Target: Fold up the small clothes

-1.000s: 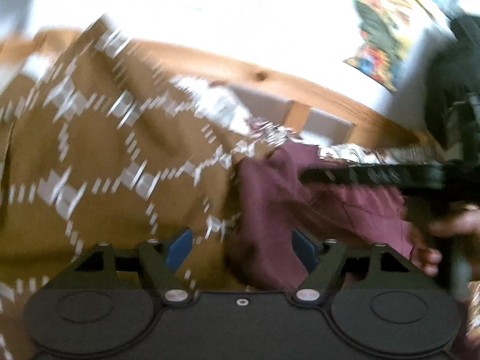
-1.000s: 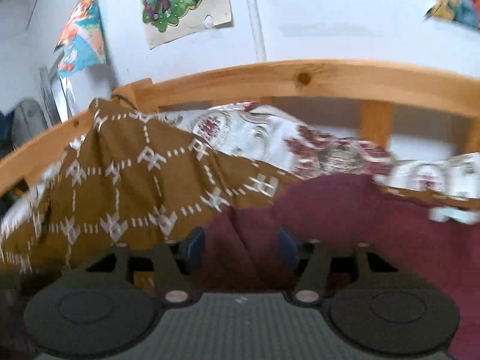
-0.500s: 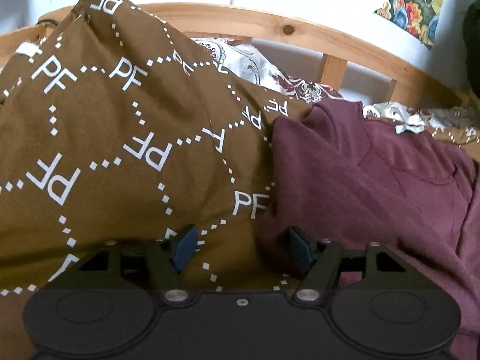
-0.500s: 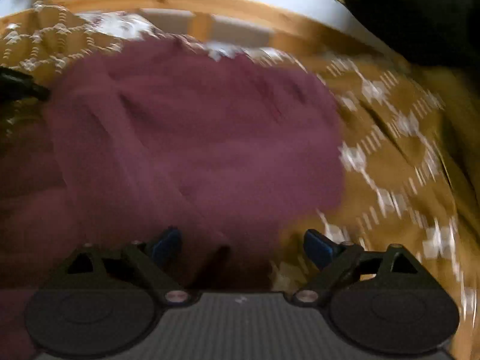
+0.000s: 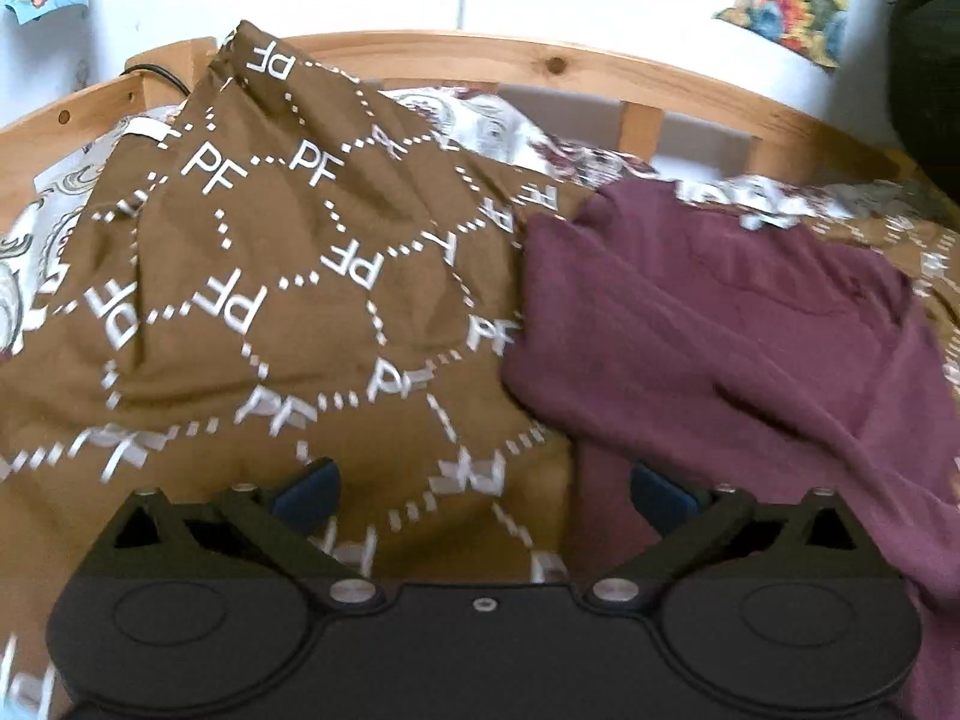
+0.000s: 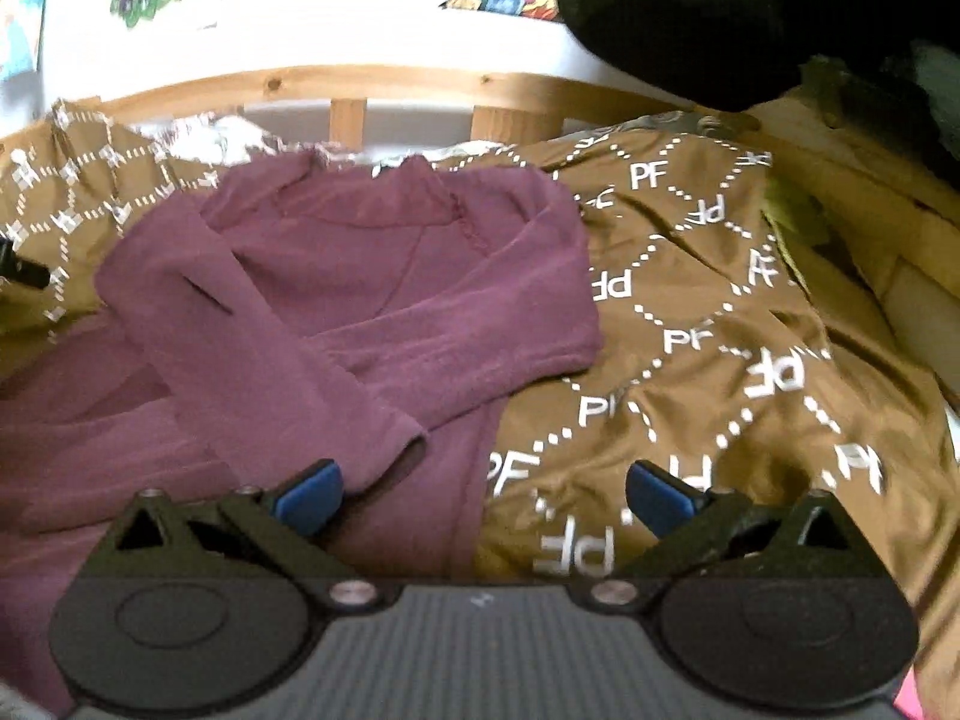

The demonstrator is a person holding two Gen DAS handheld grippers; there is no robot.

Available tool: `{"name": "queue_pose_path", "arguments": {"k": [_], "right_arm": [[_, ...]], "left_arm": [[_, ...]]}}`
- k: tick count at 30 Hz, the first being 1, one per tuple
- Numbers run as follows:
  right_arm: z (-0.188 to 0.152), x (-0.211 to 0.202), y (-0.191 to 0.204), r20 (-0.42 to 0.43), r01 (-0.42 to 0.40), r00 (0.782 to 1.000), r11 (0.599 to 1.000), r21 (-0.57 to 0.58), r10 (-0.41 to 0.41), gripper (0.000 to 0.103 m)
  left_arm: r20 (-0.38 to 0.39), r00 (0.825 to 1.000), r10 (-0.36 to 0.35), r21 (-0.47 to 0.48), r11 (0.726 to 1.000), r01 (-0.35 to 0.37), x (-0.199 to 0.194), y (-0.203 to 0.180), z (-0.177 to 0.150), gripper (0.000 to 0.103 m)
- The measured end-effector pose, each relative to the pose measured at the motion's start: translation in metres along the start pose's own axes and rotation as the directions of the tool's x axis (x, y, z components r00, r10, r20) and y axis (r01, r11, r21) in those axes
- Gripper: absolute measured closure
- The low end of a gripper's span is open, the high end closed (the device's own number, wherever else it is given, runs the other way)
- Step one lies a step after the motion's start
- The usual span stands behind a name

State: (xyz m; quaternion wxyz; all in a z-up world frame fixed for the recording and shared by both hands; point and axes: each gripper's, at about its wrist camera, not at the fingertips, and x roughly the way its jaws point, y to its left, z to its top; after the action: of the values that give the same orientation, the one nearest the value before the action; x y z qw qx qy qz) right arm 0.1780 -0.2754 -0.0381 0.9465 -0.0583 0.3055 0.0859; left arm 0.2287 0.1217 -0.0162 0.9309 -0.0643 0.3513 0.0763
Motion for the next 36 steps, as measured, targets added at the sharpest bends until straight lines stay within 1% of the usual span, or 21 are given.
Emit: {"name": "queue_pose_path", "arguments": {"k": [2,4,6,8,9,11,13,15,17,19,21,23,26,28,31,33,34,36], "right_arm": [[-0.005,-0.019,-0.004,0.023,-0.051,0.998,0.998,0.038,0.05,0.0],[-0.011,-0.039,-0.008,0.023,-0.109,0.994,0.993,0.056,0.108,0.0],[-0.015,-0.053,-0.007,0.011,-0.13,0.991,0.99,0.046,0.13,0.0],[-0.018,-0.068,0.0,-0.018,-0.148,0.989,0.989,0.011,0.148,0.0],[-0.02,-0.074,0.005,-0.027,-0.158,0.987,0.987,-0.012,0.158,0.0],[-0.025,-0.087,0.015,-0.042,-0.193,0.981,0.98,-0.057,0.191,0.0],[-0.031,-0.098,0.026,-0.058,-0.225,0.974,0.97,-0.091,0.221,0.0],[-0.039,-0.104,0.039,-0.085,-0.247,0.968,0.959,-0.139,0.237,0.0],[-0.049,-0.107,0.055,-0.106,-0.239,0.97,0.946,-0.219,0.221,0.0],[-0.061,-0.105,0.071,-0.13,-0.206,0.976,0.927,-0.315,0.173,0.0],[-0.072,-0.1,0.083,-0.147,-0.159,0.983,0.903,-0.399,0.108,0.0],[-0.084,-0.094,0.092,-0.147,-0.101,0.989,0.867,-0.489,0.032,0.0],[-0.099,-0.085,0.101,-0.108,-0.008,0.992,0.816,-0.579,-0.067,0.0],[-0.106,-0.082,0.105,-0.071,0.04,0.992,0.778,-0.627,-0.109,0.0],[-0.108,-0.086,0.106,-0.004,0.079,0.994,0.763,-0.642,-0.107,0.001],[-0.107,-0.092,0.104,0.06,0.121,0.992,0.752,-0.648,-0.108,0.001],[-0.105,-0.097,0.103,0.089,0.129,0.992,0.759,-0.638,-0.094,0.001],[-0.098,-0.106,0.097,0.114,0.106,0.992,0.791,-0.603,-0.046,0.007]], "left_arm": [[-0.019,0.999,-0.035,0.046,0.998,0.036,-0.021,-0.004,-0.01,0.001],[-0.018,0.998,-0.059,0.093,0.994,0.061,-0.043,-0.008,-0.022,0.001],[-0.02,0.995,-0.097,0.141,0.985,0.099,-0.062,-0.012,-0.036,0.001],[-0.038,0.989,-0.14,0.202,0.969,0.145,-0.078,-0.018,-0.051,0.001],[-0.054,0.984,-0.169,0.255,0.951,0.178,-0.086,-0.021,-0.059,0.001],[-0.064,0.977,-0.203,0.343,0.915,0.212,-0.1,-0.029,-0.078,0.001],[-0.069,0.973,-0.221,0.429,0.874,0.229,-0.109,-0.032,-0.096,0.001],[-0.076,0.971,-0.227,0.49,0.839,0.235,-0.114,-0.035,-0.111,0.001],[-0.086,0.969,-0.23,0.539,0.808,0.239,-0.115,-0.039,-0.125,0.001],[-0.098,0.971,-0.216,0.564,0.792,0.233,-0.112,-0.041,-0.134,0.001],[-0.114,0.972,-0.206,0.566,0.79,0.234,-0.109,-0.042,-0.139,0.001],[-0.129,0.971,-0.201,0.556,0.796,0.239,-0.105,-0.042,-0.14,0.001],[-0.149,0.97,-0.19,0.54,0.807,0.241,-0.099,-0.04,-0.138,0.001],[-0.159,0.97,-0.184,0.53,0.813,0.241,-0.097,-0.039,-0.138,0.001],[-0.16,0.971,-0.179,0.523,0.819,0.238,-0.097,-0.038,-0.14,0.001],[-0.153,0.972,-0.18,0.527,0.817,0.234,-0.099,-0.038,-0.143,0.001],[-0.147,0.973,-0.176,0.534,0.814,0.228,-0.1,-0.038,-0.145,0.001],[-0.132,0.978,-0.16,0.552,0.807,0.207,-0.101,-0.038,-0.147,0.001]]}}
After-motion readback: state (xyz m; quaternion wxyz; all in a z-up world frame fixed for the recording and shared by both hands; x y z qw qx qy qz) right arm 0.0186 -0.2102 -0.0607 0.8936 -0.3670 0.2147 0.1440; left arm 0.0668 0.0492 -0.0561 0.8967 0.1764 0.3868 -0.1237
